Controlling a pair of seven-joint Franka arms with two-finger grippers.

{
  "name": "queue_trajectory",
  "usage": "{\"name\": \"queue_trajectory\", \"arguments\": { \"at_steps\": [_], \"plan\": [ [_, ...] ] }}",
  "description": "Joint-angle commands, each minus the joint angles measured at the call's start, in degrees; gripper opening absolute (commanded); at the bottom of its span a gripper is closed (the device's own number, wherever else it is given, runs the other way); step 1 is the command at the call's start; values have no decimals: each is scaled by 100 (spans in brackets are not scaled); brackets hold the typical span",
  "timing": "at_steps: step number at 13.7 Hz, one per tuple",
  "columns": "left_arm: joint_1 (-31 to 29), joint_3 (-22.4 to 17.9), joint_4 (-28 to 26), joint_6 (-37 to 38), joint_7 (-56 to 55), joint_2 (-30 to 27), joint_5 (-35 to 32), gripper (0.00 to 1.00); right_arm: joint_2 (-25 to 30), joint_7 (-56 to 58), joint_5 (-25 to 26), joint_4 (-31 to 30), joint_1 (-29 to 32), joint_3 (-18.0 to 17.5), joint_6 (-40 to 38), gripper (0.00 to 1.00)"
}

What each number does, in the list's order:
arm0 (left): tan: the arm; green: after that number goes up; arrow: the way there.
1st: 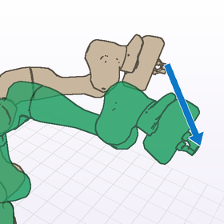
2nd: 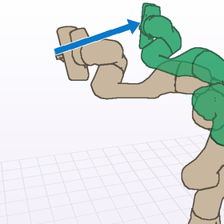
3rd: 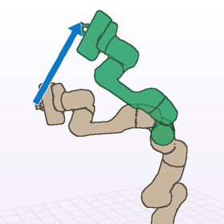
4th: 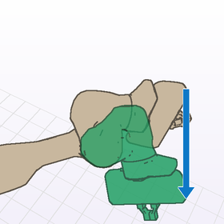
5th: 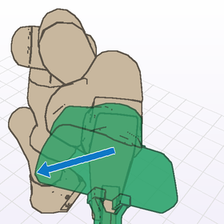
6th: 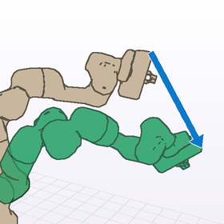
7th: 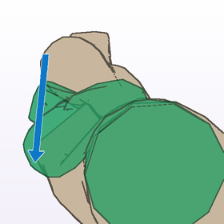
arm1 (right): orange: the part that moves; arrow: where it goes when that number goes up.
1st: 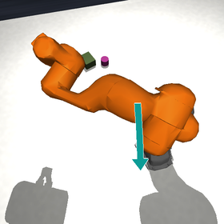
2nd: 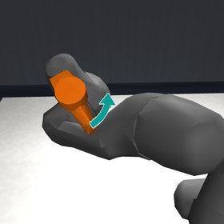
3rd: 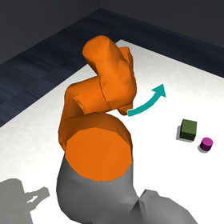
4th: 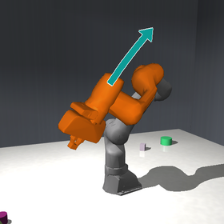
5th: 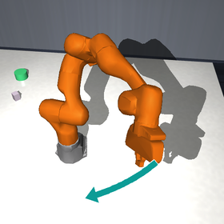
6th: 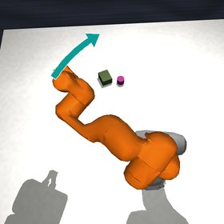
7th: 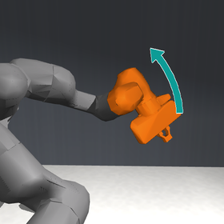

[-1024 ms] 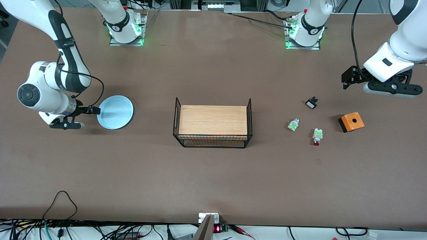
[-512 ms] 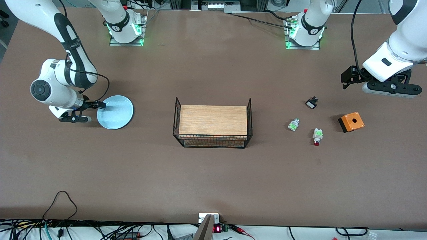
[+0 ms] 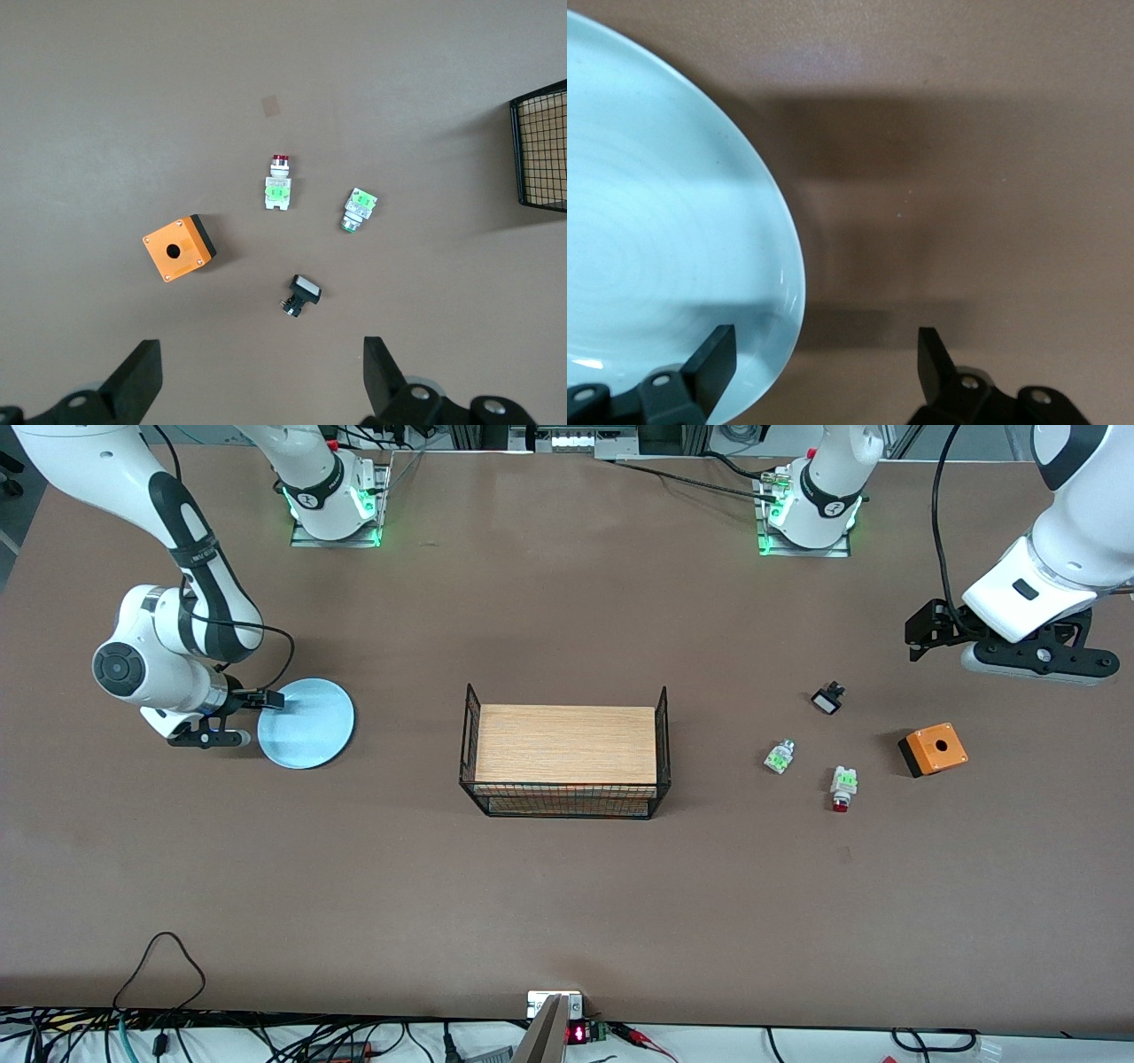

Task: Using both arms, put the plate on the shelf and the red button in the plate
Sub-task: 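Grip the plate rim with the right gripper and lift it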

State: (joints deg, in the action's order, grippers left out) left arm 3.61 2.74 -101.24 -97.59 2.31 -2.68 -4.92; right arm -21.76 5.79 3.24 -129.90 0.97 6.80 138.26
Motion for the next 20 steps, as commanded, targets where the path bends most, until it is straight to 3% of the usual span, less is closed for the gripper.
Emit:
{"name": "queue_trajectory", "arguments": {
  "at_steps": [1, 3, 5, 8, 11, 15, 20],
  "plan": [
    [8, -1, 175, 161, 23, 40, 61, 100, -3, 80, 81, -44, 88, -65, 114, 76],
    [8, 7, 175, 153, 24, 40, 53, 100, 5, 72, 81, -44, 88, -65, 70, 45],
    [26, 16, 184, 153, 6, 40, 53, 100, 14, 72, 72, -44, 79, -65, 52, 22],
    [17, 34, 175, 161, 24, 40, 61, 100, -12, 63, 37, -44, 96, -65, 52, 0],
    [17, 34, 184, 153, 32, 40, 53, 100, 40, 10, 37, -27, 70, -74, -61, 0],
    [17, 43, 184, 153, 24, 40, 53, 100, 531, -129, -147, 210, -79, -118, -1026, 0],
    [17, 43, 184, 153, 24, 40, 53, 100, 945, -657, -473, 1299, -316, -162, -2766, 0]
  ]
}}
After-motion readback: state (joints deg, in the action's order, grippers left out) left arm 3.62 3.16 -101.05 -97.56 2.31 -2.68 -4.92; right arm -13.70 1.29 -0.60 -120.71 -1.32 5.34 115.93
